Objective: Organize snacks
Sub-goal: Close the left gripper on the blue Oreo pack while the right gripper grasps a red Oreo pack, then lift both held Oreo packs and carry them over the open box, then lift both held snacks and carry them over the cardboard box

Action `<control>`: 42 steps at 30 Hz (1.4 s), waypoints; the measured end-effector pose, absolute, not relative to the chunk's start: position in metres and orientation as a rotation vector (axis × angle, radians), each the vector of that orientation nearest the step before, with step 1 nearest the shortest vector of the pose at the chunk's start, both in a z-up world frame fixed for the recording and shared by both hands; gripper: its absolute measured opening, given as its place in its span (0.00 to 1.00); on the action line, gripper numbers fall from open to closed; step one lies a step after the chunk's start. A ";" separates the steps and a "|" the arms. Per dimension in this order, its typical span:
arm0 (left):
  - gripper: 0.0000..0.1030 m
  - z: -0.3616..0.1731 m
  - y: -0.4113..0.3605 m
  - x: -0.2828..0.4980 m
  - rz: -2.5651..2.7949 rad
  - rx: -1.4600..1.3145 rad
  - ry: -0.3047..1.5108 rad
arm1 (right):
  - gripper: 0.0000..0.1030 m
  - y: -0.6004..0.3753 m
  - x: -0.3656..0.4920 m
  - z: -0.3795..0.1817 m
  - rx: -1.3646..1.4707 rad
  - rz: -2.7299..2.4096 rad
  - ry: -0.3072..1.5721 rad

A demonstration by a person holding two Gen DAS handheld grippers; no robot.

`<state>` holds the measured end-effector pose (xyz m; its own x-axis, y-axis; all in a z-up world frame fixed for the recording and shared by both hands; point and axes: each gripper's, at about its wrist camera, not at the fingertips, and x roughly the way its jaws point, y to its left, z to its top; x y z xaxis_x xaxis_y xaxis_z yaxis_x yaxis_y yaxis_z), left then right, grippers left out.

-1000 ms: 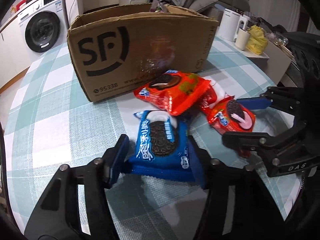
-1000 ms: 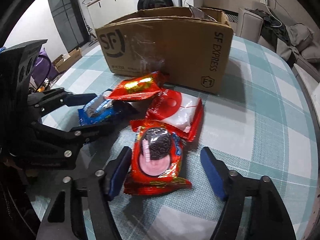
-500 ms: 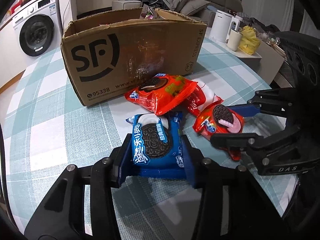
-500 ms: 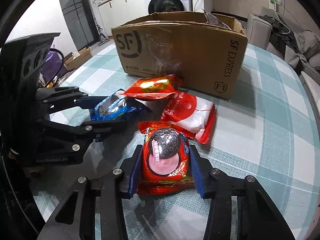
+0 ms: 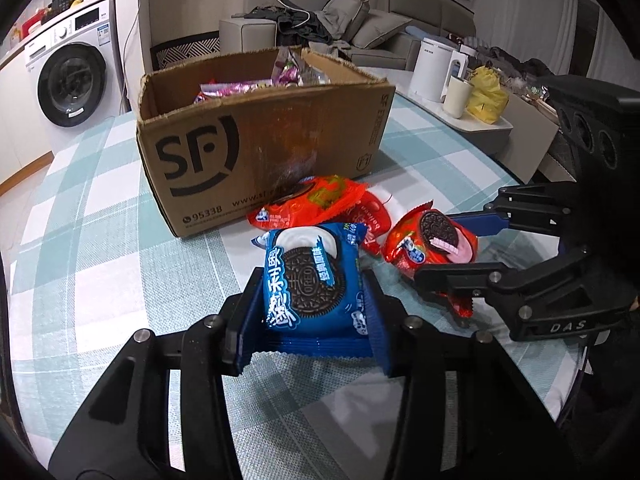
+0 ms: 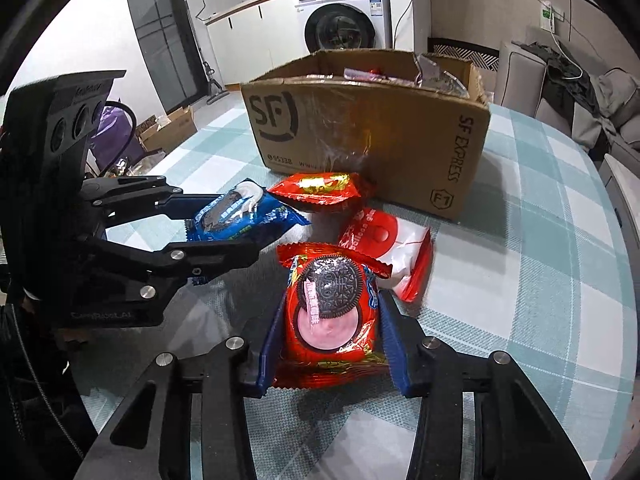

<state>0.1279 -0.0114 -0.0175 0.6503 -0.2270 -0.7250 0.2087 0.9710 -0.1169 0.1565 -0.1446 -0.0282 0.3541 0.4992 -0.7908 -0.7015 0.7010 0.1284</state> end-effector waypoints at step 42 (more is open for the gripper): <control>0.42 0.055 0.035 0.111 -0.112 -0.090 0.643 | 0.44 -0.180 0.165 0.048 0.008 0.672 0.676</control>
<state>0.1105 0.0352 0.0547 0.7947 -0.1314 -0.5927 0.0758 0.9901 -0.1179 0.1648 -0.1800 0.0484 0.5786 0.5774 -0.5760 -0.5726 0.7905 0.2172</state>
